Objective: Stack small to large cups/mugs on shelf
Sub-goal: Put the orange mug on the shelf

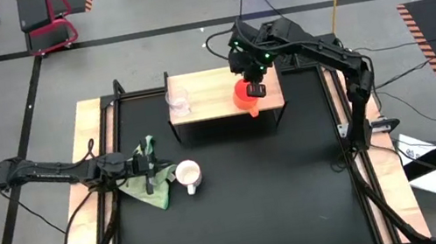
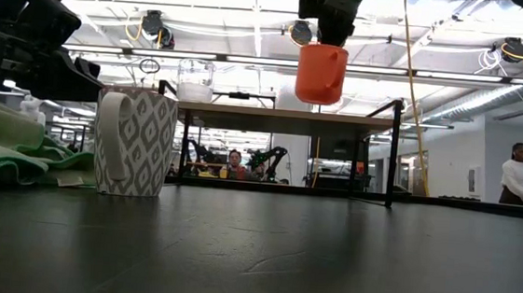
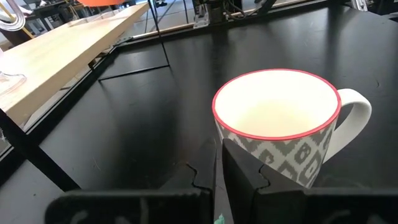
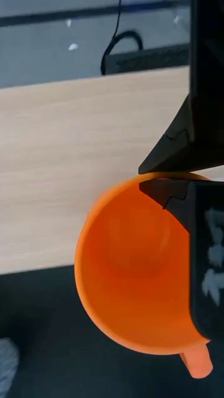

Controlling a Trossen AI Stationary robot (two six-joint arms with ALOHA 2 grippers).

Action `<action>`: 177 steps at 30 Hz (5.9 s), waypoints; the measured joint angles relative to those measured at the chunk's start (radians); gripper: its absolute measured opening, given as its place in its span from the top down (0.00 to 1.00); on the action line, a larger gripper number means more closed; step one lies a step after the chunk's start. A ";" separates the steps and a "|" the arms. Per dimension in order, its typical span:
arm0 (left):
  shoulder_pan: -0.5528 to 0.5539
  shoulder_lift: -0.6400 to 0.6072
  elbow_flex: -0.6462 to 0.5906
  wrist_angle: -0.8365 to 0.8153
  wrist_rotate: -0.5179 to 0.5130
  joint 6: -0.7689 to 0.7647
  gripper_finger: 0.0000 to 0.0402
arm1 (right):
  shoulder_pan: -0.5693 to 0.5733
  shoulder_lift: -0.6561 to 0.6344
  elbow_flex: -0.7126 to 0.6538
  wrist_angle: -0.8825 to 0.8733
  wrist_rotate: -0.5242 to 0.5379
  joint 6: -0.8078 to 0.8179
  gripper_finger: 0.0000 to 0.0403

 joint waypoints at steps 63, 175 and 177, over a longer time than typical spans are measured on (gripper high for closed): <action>0.000 0.000 0.000 -0.005 -0.001 0.015 0.92 | -0.078 -0.005 -0.115 0.046 -0.012 -0.010 1.00; 0.113 0.344 0.788 -0.367 -0.056 -0.105 0.99 | 0.184 -1.194 -1.587 0.947 -0.140 0.200 1.00; 0.146 0.409 0.835 -0.369 -0.015 -0.078 0.99 | 0.184 -1.207 -1.615 0.968 -0.156 0.214 1.00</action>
